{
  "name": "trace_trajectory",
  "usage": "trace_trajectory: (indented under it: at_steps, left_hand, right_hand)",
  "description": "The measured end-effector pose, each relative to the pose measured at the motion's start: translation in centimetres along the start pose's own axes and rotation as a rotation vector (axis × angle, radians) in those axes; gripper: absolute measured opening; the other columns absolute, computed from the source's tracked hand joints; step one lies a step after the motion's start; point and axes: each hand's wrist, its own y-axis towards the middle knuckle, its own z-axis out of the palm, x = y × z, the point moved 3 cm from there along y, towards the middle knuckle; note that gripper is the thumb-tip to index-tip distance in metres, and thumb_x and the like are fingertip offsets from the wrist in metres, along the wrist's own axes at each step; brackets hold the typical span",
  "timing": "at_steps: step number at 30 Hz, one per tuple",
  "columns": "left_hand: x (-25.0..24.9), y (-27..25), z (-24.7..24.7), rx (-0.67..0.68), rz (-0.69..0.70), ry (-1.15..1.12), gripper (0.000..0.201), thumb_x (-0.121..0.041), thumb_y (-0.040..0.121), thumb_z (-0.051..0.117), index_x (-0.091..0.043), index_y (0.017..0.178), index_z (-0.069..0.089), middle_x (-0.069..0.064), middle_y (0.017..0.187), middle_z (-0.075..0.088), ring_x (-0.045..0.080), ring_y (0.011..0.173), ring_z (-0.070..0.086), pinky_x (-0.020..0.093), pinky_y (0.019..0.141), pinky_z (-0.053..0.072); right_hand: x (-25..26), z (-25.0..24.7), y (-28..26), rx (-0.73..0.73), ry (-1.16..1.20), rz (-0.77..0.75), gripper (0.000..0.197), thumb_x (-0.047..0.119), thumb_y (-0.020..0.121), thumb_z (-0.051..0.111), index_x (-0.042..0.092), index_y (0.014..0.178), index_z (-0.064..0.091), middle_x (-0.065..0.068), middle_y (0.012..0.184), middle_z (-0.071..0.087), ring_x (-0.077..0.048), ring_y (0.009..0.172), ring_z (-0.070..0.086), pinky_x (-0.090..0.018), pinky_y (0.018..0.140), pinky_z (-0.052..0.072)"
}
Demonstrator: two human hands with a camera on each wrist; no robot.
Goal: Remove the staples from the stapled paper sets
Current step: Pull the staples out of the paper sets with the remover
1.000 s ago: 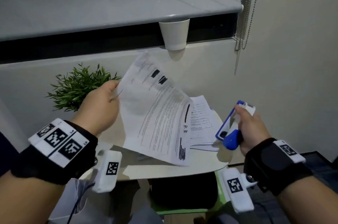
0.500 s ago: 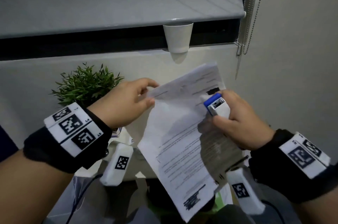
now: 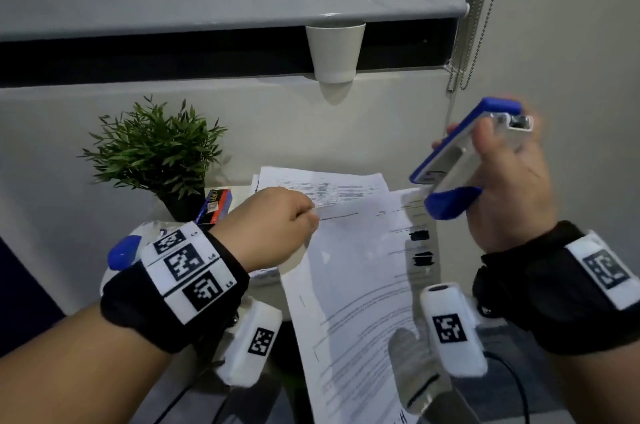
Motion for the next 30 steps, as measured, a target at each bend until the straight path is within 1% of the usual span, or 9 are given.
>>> trace_trajectory:
  at_steps: [3, 7, 10, 13, 16, 19, 21, 26, 30]
  left_hand:
    - [-1.6, 0.1, 0.5, 0.033, 0.053, 0.013, 0.033, -0.029, 0.095, 0.045, -0.013, 0.070, 0.059, -0.002, 0.066, 0.056, 0.016, 0.068, 0.052, 0.029, 0.065, 0.040]
    - [-3.4, 0.0, 0.9, 0.035, 0.143, 0.094, 0.031, -0.032, 0.096, 0.043, -0.013, 0.081, 0.061, 0.001, 0.078, 0.060, 0.018, 0.079, 0.054, 0.029, 0.068, 0.043]
    - [-3.7, -0.2, 0.8, 0.006, 0.170, 0.118, 0.031, -0.033, 0.096, 0.041, -0.015, 0.077, 0.057, -0.002, 0.075, 0.057, 0.018, 0.078, 0.053, 0.029, 0.066, 0.041]
    - [-3.5, -0.5, 0.5, -0.018, 0.209, 0.095, 0.031, -0.033, 0.096, 0.041, -0.015, 0.080, 0.061, -0.003, 0.074, 0.059, 0.015, 0.077, 0.054, 0.030, 0.069, 0.043]
    - [-3.6, -0.9, 0.4, -0.024, 0.260, 0.103, 0.030, -0.033, 0.096, 0.040, -0.017, 0.082, 0.062, -0.007, 0.070, 0.056, 0.011, 0.073, 0.051, 0.026, 0.065, 0.039]
    - [-3.5, -1.1, 0.6, -0.052, 0.288, 0.136, 0.035, -0.039, 0.095, 0.034, -0.019, 0.084, 0.061, -0.008, 0.070, 0.054, 0.012, 0.073, 0.050, 0.028, 0.064, 0.039]
    - [-3.3, -1.1, 0.6, -0.074, 0.259, 0.204, 0.038, -0.043, 0.090, 0.029, -0.020, 0.086, 0.059, -0.008, 0.076, 0.057, 0.015, 0.077, 0.052, 0.028, 0.064, 0.039]
    - [-4.7, -1.4, 1.1, -0.210, 0.270, 0.469, 0.023, -0.031, 0.088, 0.045, -0.026, 0.105, 0.059, -0.009, 0.105, 0.060, 0.017, 0.100, 0.055, 0.031, 0.083, 0.034]
    - [-6.1, -1.7, 2.5, -0.041, 0.225, 0.146, 0.046, -0.063, 0.071, 0.059, -0.028, 0.101, 0.059, -0.008, 0.095, 0.064, 0.015, 0.087, 0.058, 0.029, 0.077, 0.046]
  right_hand:
    - [-0.1, 2.0, -0.2, 0.093, -0.033, -0.012, 0.060, 0.060, 0.064, 0.073, 0.028, 0.108, 0.048, 0.003, 0.084, 0.062, -0.020, 0.082, 0.064, -0.035, 0.073, 0.055]
    - [-0.9, 4.1, -0.9, 0.154, -0.297, -0.116, 0.034, 0.043, 0.078, 0.056, 0.028, 0.106, 0.047, -0.011, 0.092, 0.059, -0.031, 0.088, 0.060, -0.049, 0.085, 0.050]
    - [-1.6, 4.0, -1.0, 0.150, -0.377, -0.130, 0.030, 0.046, 0.073, 0.051, 0.030, 0.099, 0.048, 0.020, 0.076, 0.058, -0.004, 0.071, 0.056, -0.022, 0.072, 0.047]
    - [-2.0, 3.3, -0.7, 0.055, -0.434, -0.122, 0.027, 0.051, 0.071, 0.047, 0.032, 0.090, 0.050, 0.029, 0.065, 0.055, 0.005, 0.061, 0.051, -0.012, 0.061, 0.039]
    - [-1.9, 2.6, -0.1, -0.055, -0.454, -0.084, 0.030, 0.060, 0.070, 0.043, 0.031, 0.075, 0.049, 0.025, 0.056, 0.053, 0.004, 0.055, 0.047, -0.016, 0.060, 0.038]
    - [-1.8, 2.5, 0.2, -0.101, -0.453, -0.042, 0.042, 0.067, 0.073, 0.039, 0.026, 0.064, 0.041, 0.010, 0.057, 0.046, -0.016, 0.059, 0.047, -0.039, 0.061, 0.043]
    - [-1.7, 2.6, 0.1, -0.115, -0.455, -0.029, 0.048, 0.069, 0.073, 0.035, 0.022, 0.062, 0.038, 0.001, 0.060, 0.042, -0.020, 0.060, 0.045, -0.045, 0.063, 0.045]
    - [-2.0, 4.0, -1.1, -0.108, -0.450, -0.040, 0.045, 0.068, 0.075, 0.033, 0.025, 0.064, 0.040, 0.011, 0.055, 0.045, -0.019, 0.056, 0.045, -0.037, 0.058, 0.039]
    - [-2.2, 5.0, -1.9, -0.109, -0.418, -0.056, 0.039, 0.065, 0.076, 0.034, 0.029, 0.063, 0.039, 0.021, 0.052, 0.047, -0.003, 0.054, 0.041, -0.027, 0.059, 0.034]
